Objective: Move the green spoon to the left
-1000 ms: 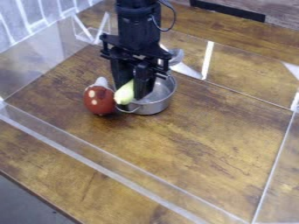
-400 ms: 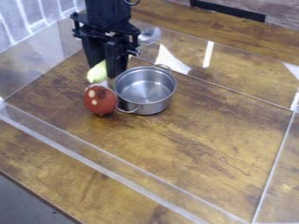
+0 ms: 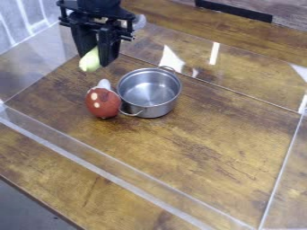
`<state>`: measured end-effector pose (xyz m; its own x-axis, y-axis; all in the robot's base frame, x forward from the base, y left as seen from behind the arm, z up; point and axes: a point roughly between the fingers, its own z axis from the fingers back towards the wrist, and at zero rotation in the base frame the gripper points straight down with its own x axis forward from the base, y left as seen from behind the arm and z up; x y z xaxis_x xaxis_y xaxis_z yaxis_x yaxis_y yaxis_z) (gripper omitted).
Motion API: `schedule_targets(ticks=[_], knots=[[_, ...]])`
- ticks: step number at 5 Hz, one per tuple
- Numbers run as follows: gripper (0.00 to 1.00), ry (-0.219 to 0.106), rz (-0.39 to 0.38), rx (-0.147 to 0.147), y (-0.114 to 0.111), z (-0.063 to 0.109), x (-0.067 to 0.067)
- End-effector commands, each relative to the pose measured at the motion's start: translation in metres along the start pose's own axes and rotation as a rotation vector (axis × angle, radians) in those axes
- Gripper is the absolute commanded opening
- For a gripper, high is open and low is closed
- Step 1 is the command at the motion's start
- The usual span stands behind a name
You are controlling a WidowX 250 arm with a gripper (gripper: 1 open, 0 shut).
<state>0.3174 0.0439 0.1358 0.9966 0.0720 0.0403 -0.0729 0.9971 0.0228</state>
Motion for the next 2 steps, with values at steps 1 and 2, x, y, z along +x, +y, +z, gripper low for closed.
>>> schedule_targets(ticks=[1, 2], knots=[[0.00, -0.097, 0.023, 0.014, 0.0052, 0.0325, 0.0041], [0.00, -0.091, 0.015, 0.011, -0.0044, 0.0340, 0.0039]])
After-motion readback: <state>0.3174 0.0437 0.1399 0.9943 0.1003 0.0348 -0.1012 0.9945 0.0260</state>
